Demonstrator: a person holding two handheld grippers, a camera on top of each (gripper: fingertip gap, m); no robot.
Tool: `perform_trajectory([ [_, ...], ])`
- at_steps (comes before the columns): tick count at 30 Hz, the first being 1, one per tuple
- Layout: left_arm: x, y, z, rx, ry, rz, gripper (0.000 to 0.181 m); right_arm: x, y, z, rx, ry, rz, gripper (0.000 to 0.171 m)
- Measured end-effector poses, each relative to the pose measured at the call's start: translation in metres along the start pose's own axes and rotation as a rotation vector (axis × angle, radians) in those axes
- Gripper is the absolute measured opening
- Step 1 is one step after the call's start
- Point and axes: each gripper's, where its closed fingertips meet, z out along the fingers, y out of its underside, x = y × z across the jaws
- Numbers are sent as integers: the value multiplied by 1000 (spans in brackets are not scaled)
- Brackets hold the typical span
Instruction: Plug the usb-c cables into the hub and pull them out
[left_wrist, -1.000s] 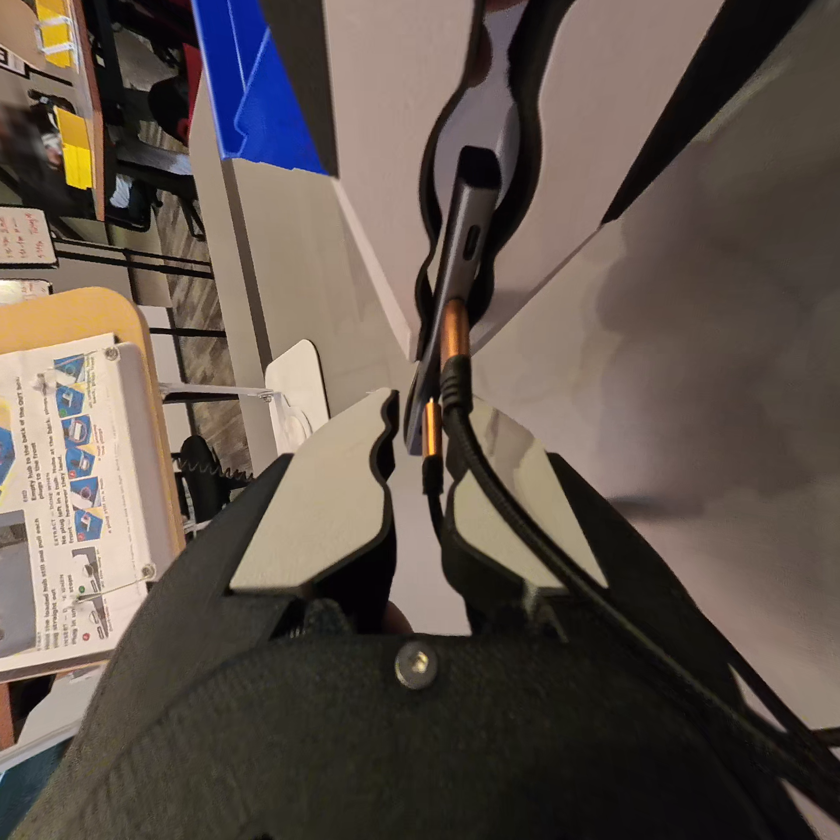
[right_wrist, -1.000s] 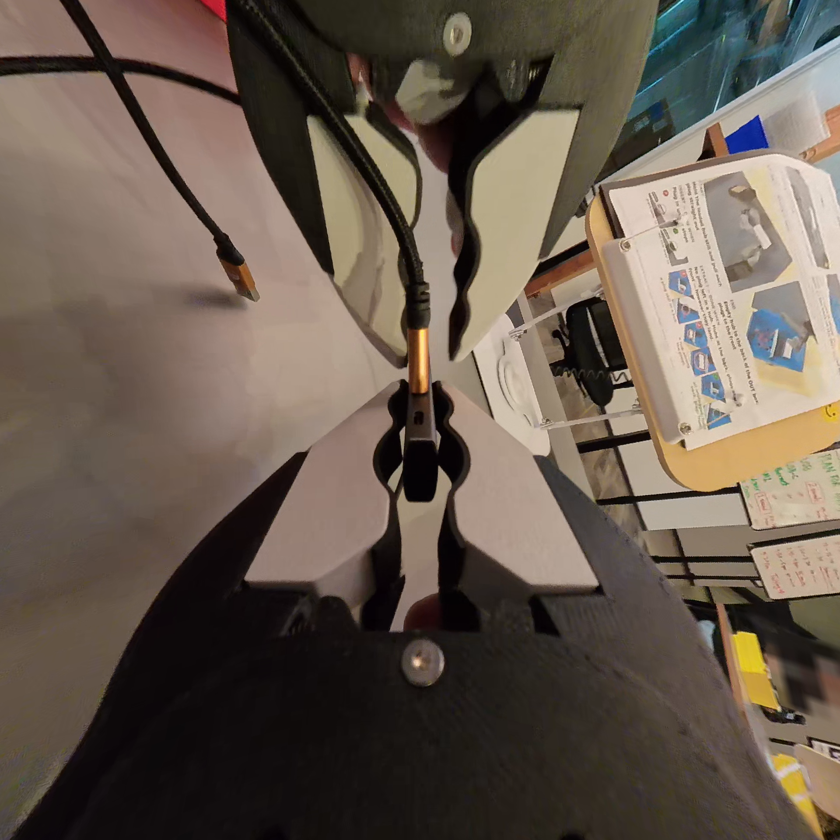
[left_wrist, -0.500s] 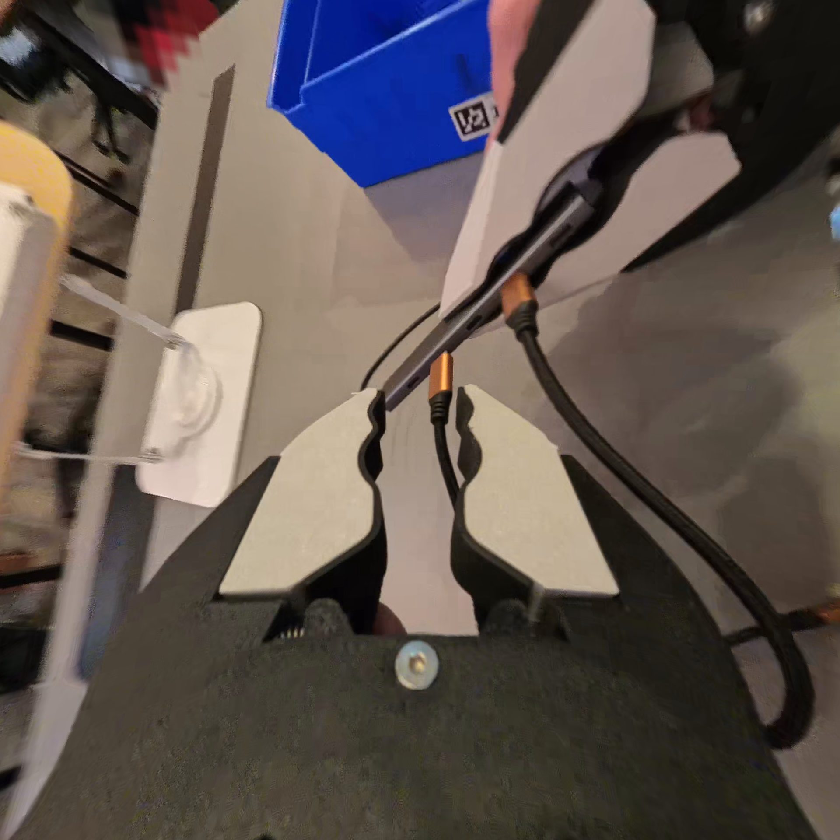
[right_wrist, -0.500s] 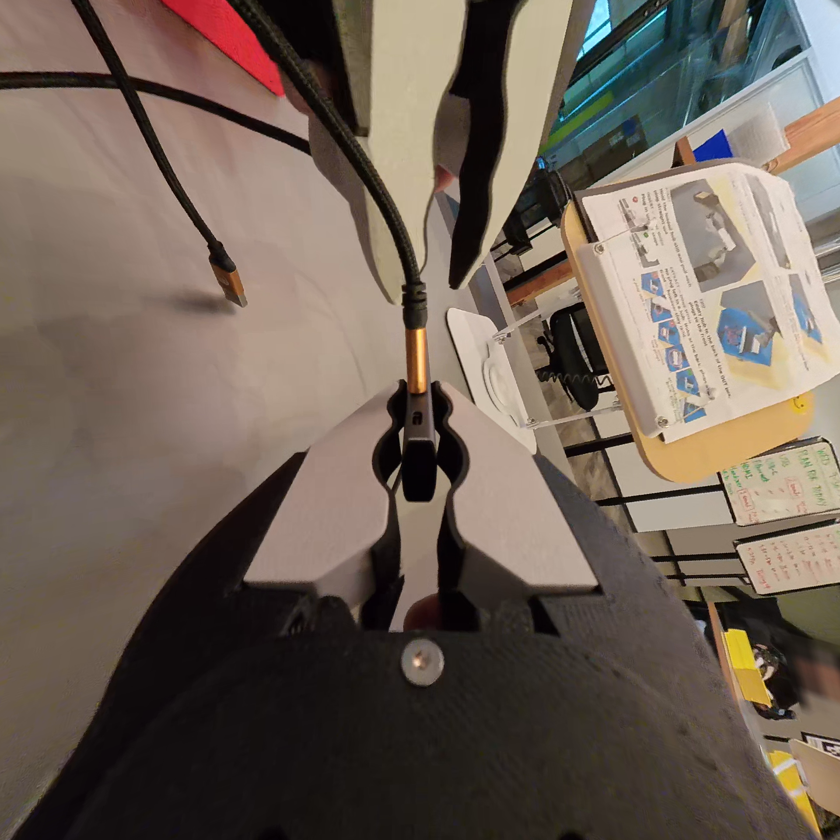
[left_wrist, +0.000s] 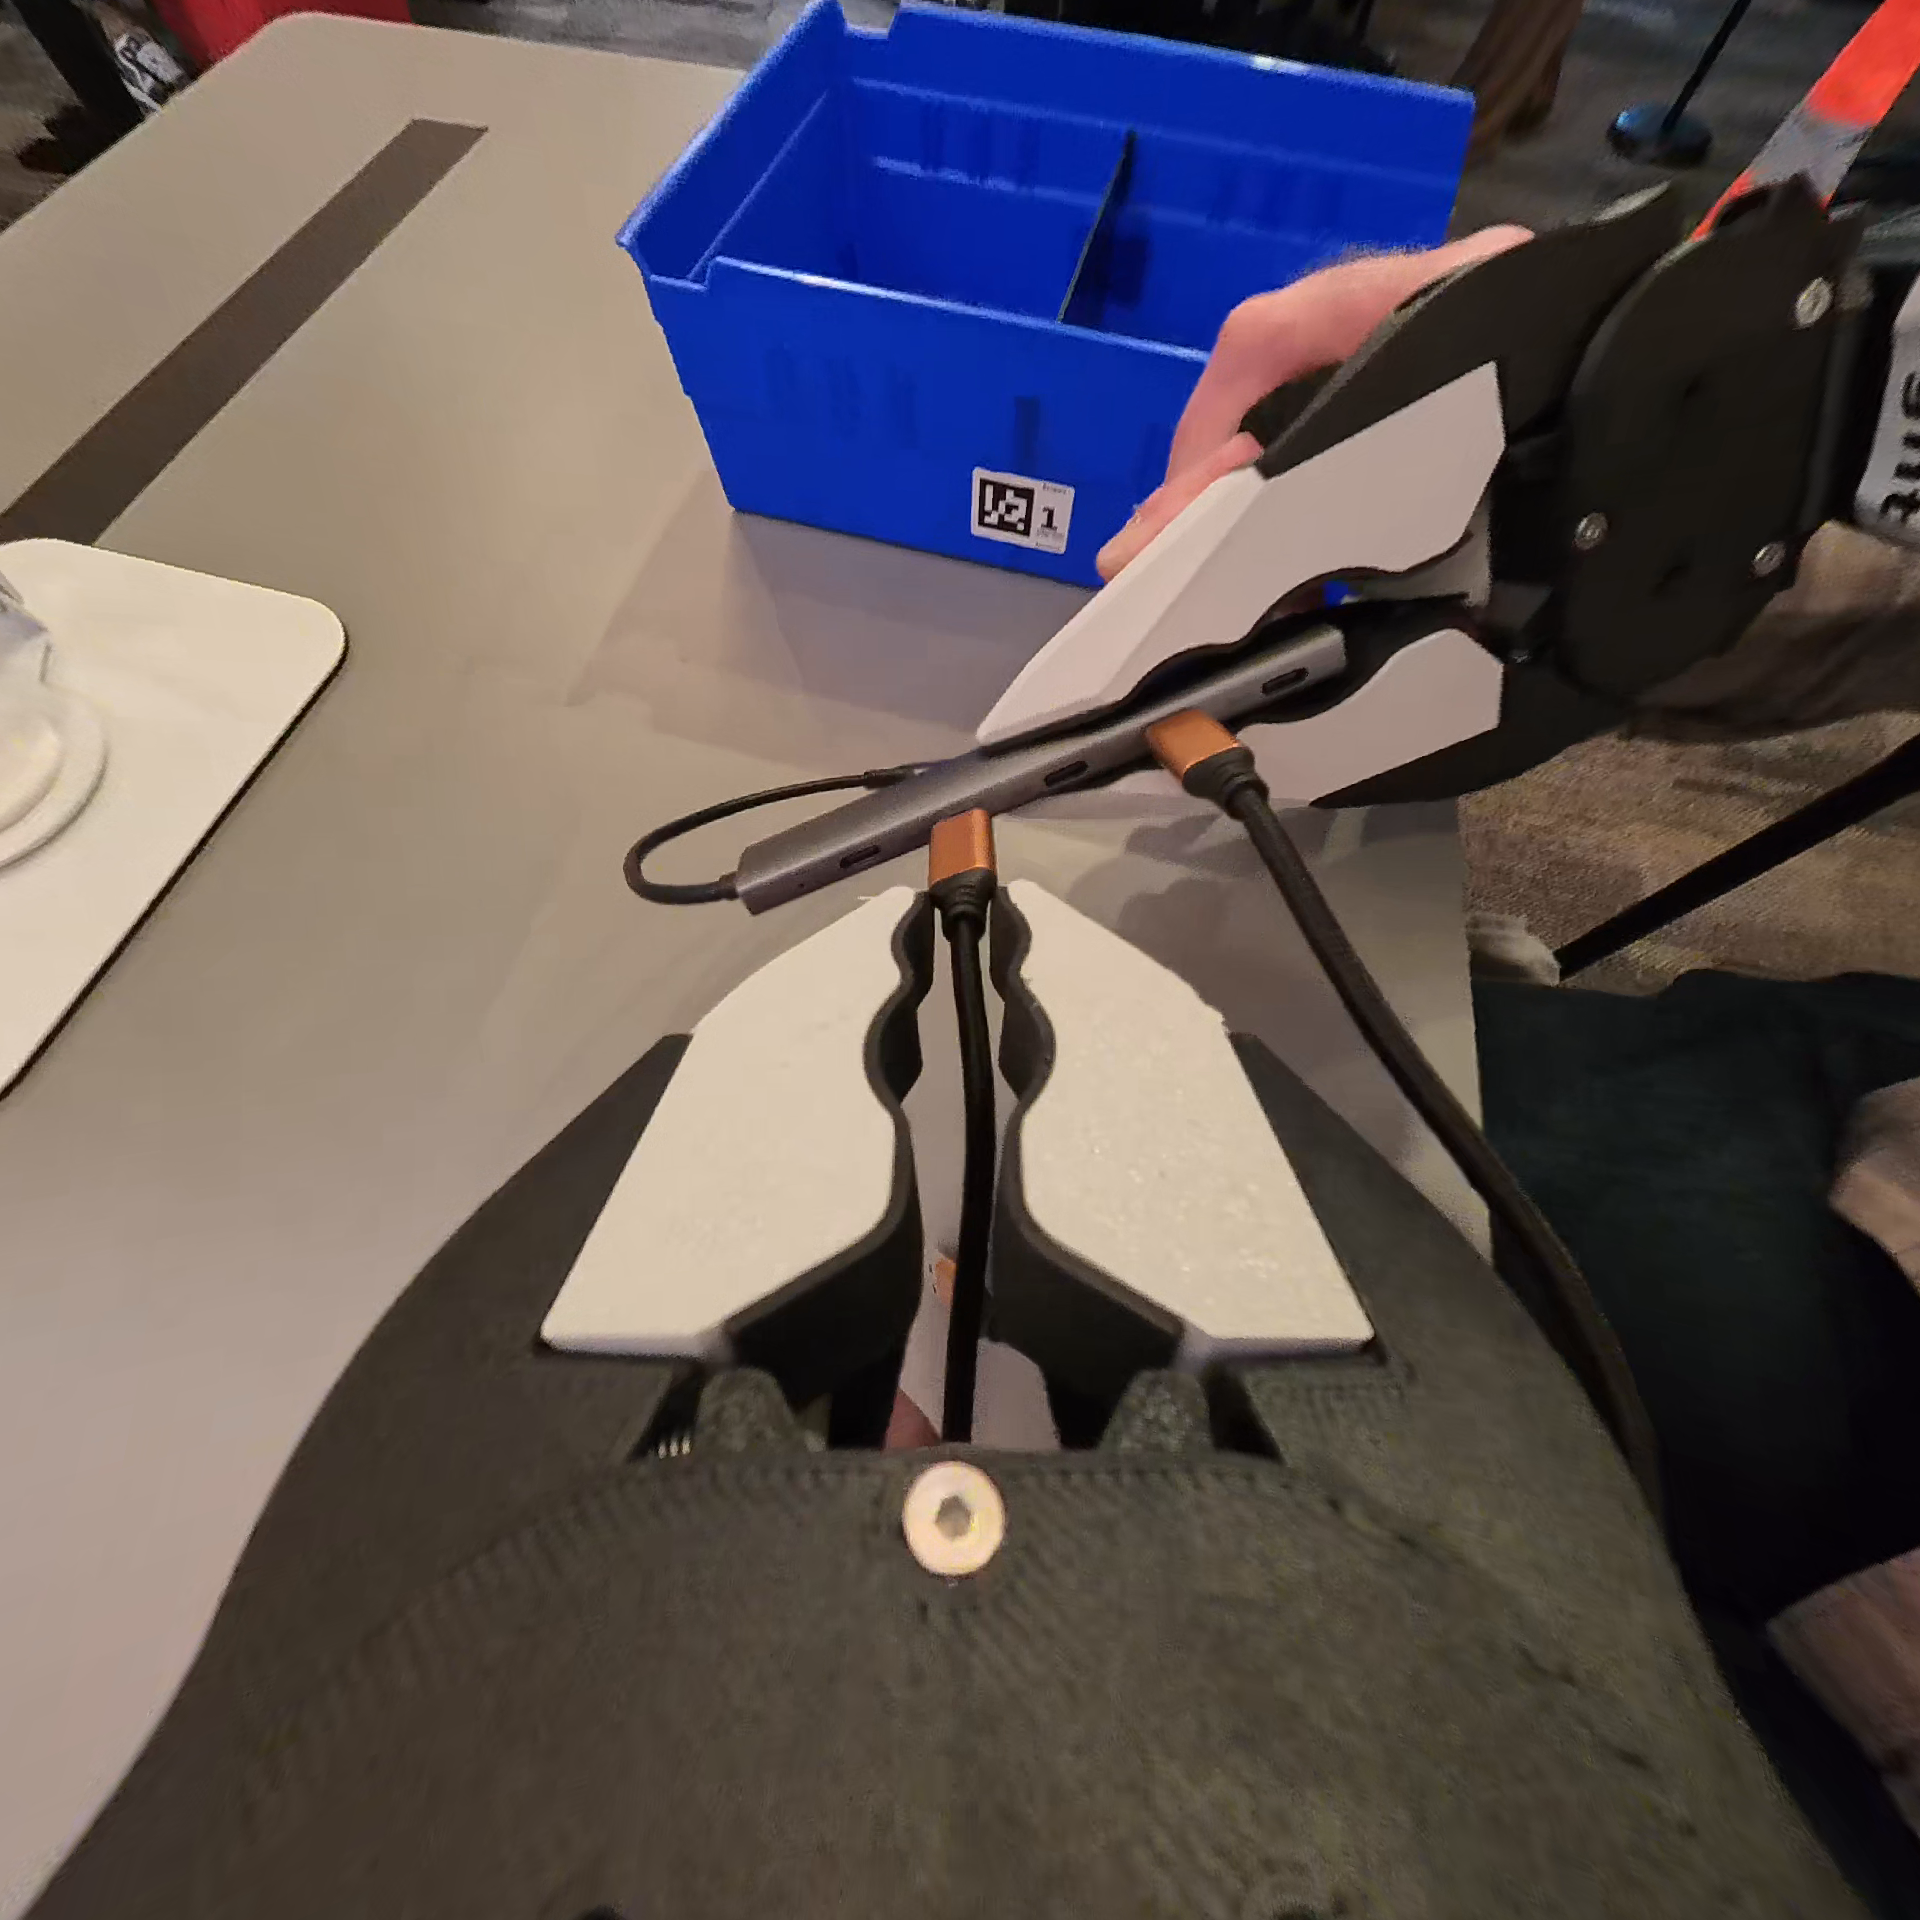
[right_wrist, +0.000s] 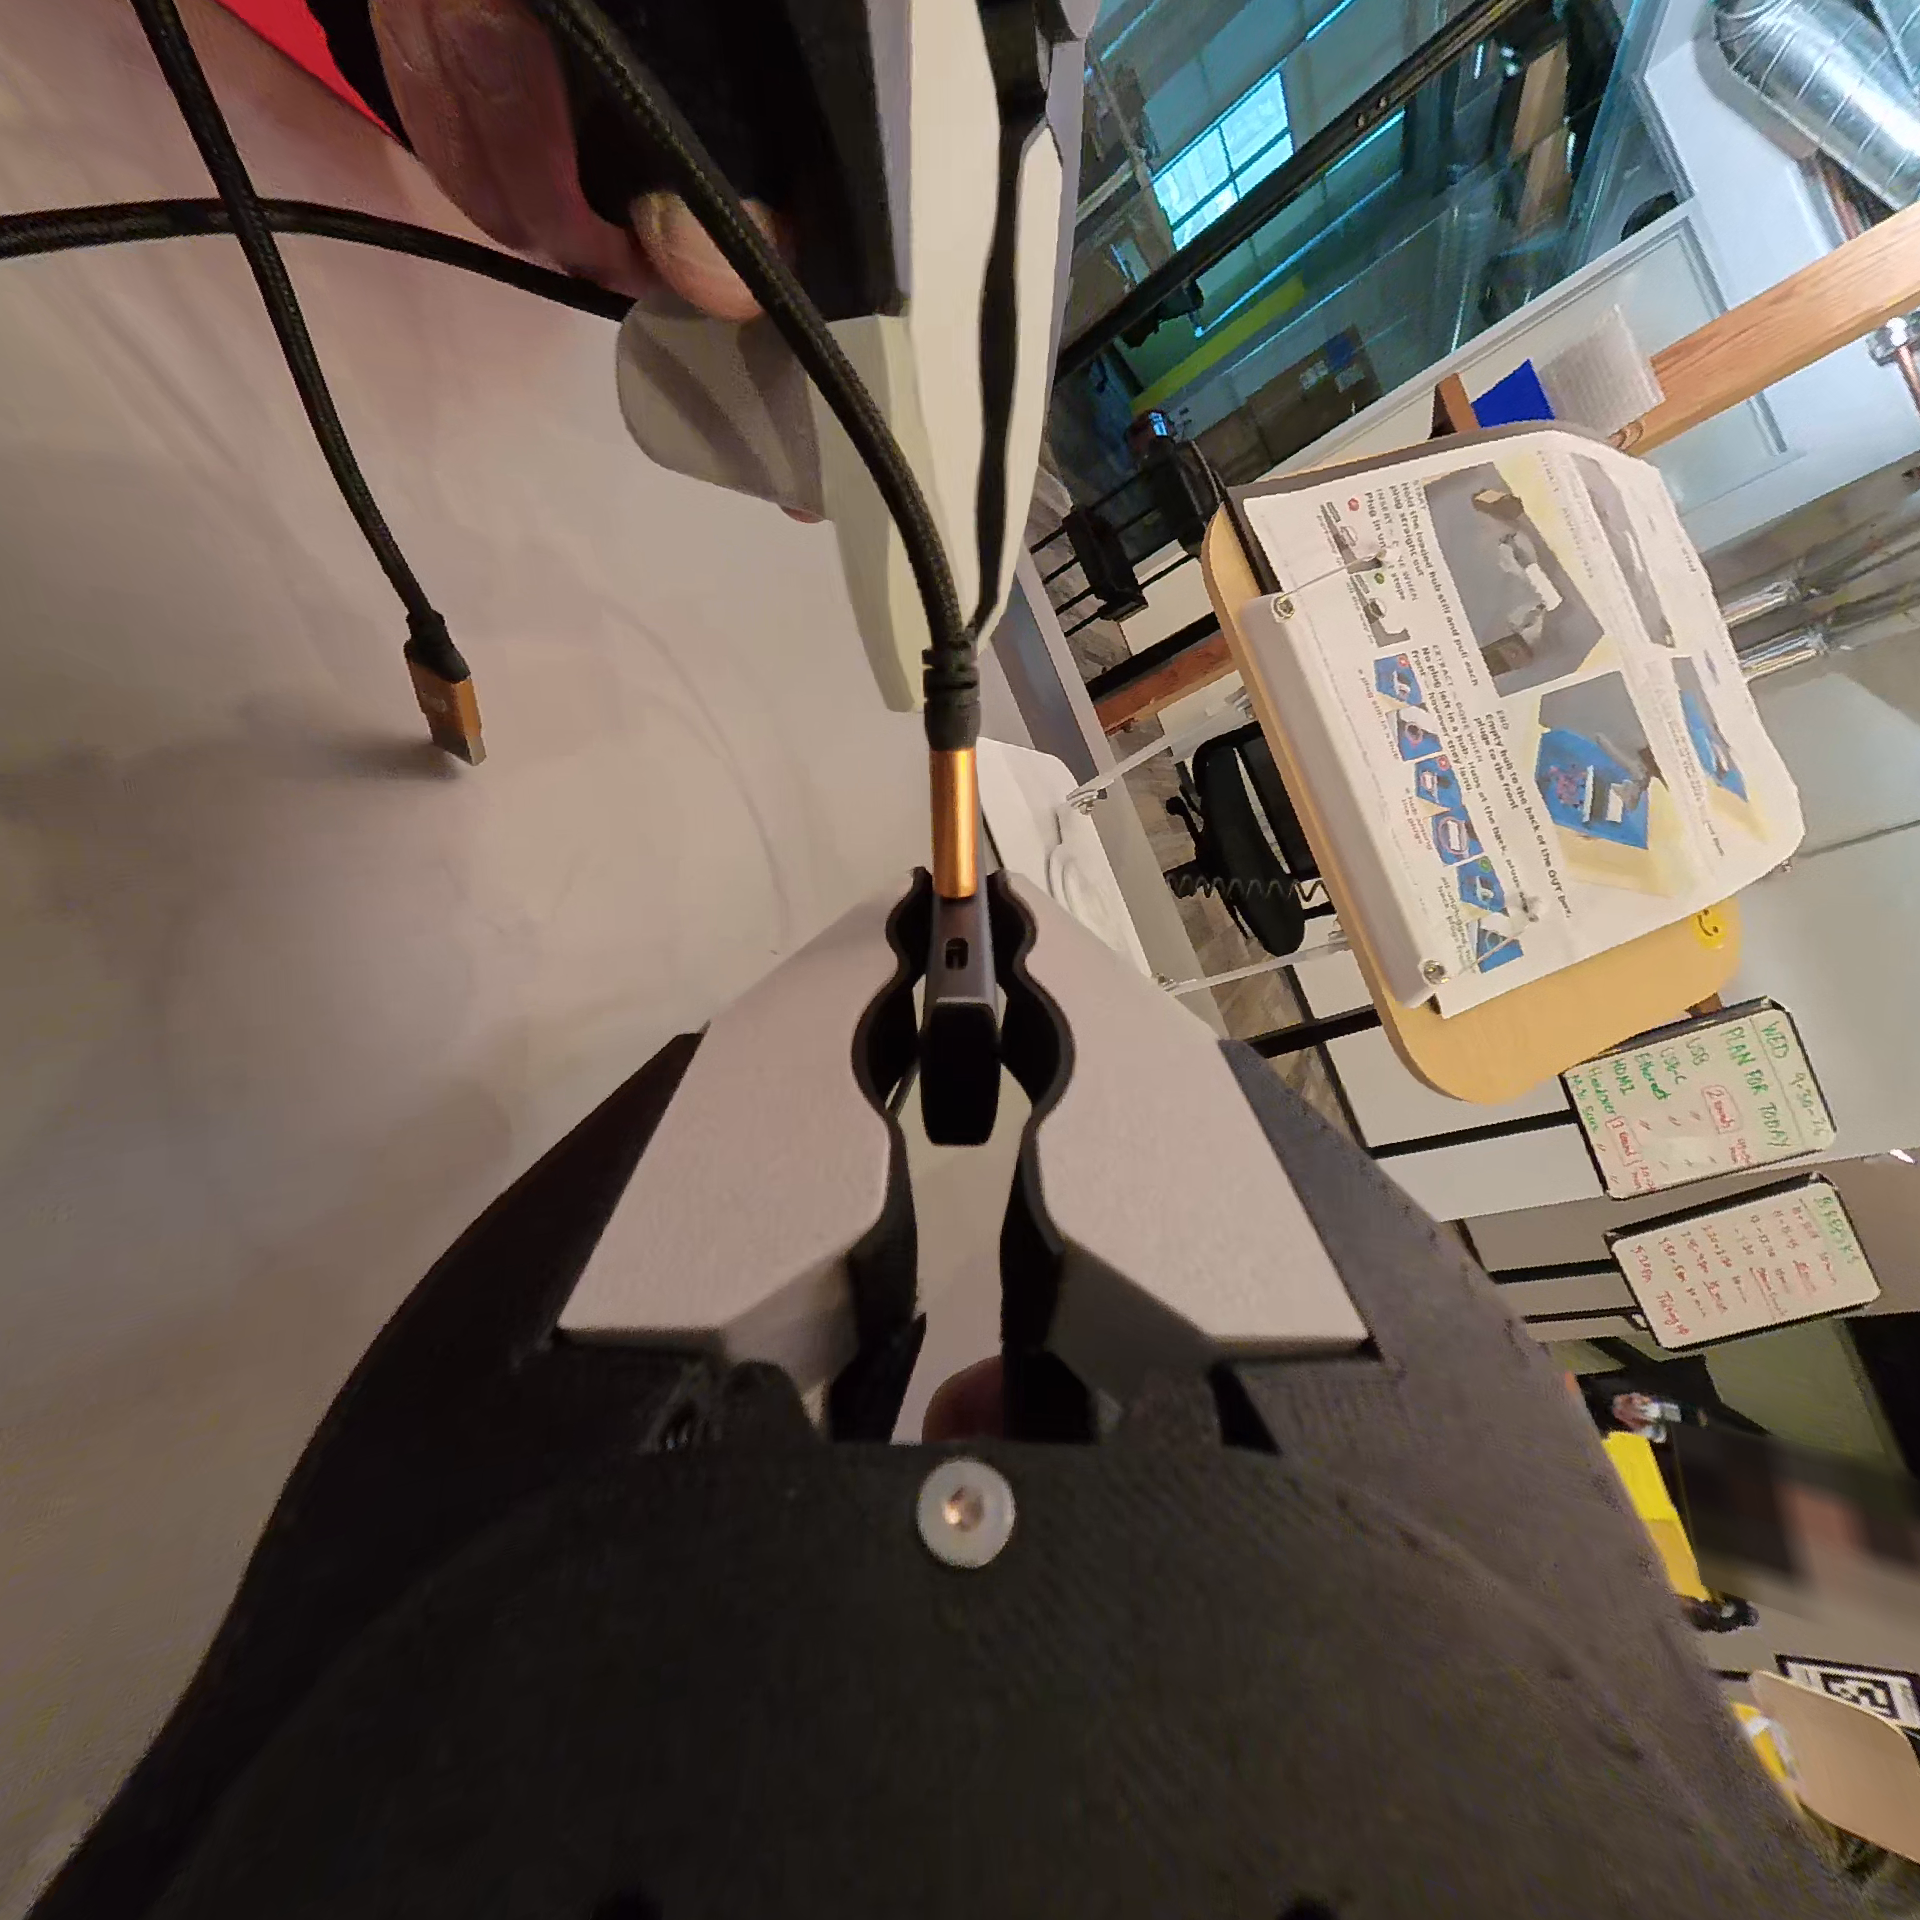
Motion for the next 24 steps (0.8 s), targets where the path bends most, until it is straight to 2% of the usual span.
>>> perform_trajectory([
  [7, 5, -12, -5, 32, 31, -13, 9, 5, -7, -7, 33, 26, 6, 7],
  [17, 8, -13, -5, 12, -51, 103, 8, 10, -11, -11, 39, 23, 50, 7],
  [24, 9, -15, -6, 13, -32, 136, 8, 9, -16, -14, 58, 6, 52, 7],
])
